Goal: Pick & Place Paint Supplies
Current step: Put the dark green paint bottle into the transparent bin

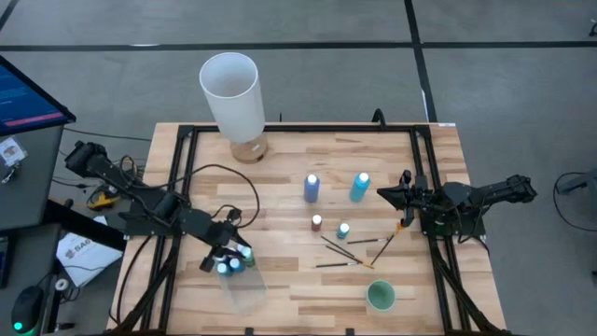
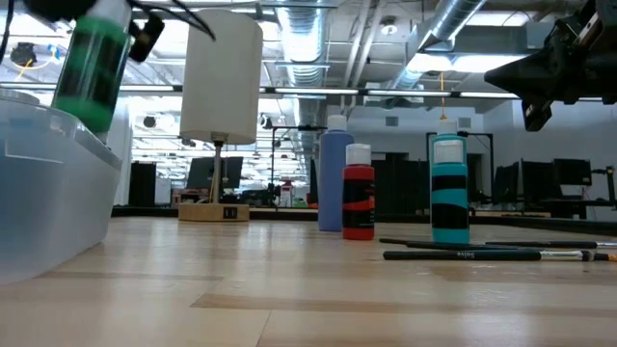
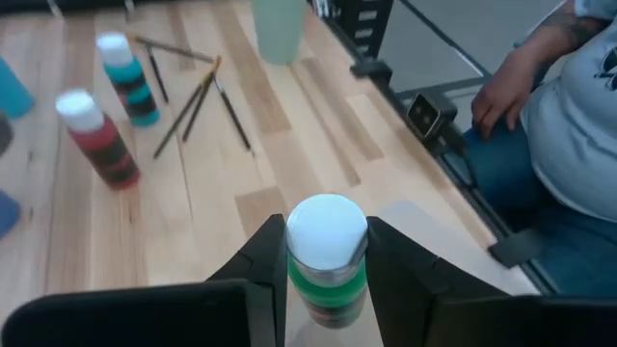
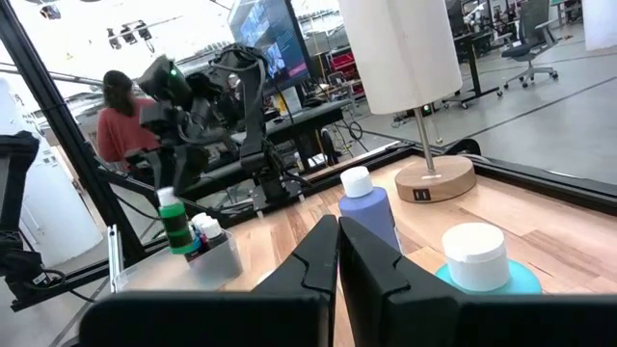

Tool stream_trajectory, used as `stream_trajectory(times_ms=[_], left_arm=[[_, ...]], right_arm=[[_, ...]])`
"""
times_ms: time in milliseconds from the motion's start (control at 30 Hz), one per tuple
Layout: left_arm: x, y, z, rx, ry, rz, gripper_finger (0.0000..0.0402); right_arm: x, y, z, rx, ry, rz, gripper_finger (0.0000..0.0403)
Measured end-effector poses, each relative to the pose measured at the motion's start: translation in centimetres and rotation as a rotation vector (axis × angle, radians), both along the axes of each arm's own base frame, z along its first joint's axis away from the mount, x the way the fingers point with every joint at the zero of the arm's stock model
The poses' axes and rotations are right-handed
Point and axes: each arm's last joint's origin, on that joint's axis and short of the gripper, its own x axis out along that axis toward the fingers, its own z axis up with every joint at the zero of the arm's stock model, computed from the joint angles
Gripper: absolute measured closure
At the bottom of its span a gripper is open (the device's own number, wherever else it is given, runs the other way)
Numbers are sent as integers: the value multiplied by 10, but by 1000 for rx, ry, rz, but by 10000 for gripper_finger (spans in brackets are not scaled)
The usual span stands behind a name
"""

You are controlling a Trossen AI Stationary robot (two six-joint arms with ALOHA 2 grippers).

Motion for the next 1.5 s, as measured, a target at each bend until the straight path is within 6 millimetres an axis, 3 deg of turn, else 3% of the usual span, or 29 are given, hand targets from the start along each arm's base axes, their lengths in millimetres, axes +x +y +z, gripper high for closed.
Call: stream_trajectory(times_ms=[733,1167,1500], left_arm=[[13,-7,-47,104,168,6,314],[14,-7,-48,117,175,13,275],[14,-7,-49,111,178,17,268]], right_arm=[[0,0,0,0,0,0,394],[0,0,0,0,0,0,394],[0,0,0,0,0,0,394]])
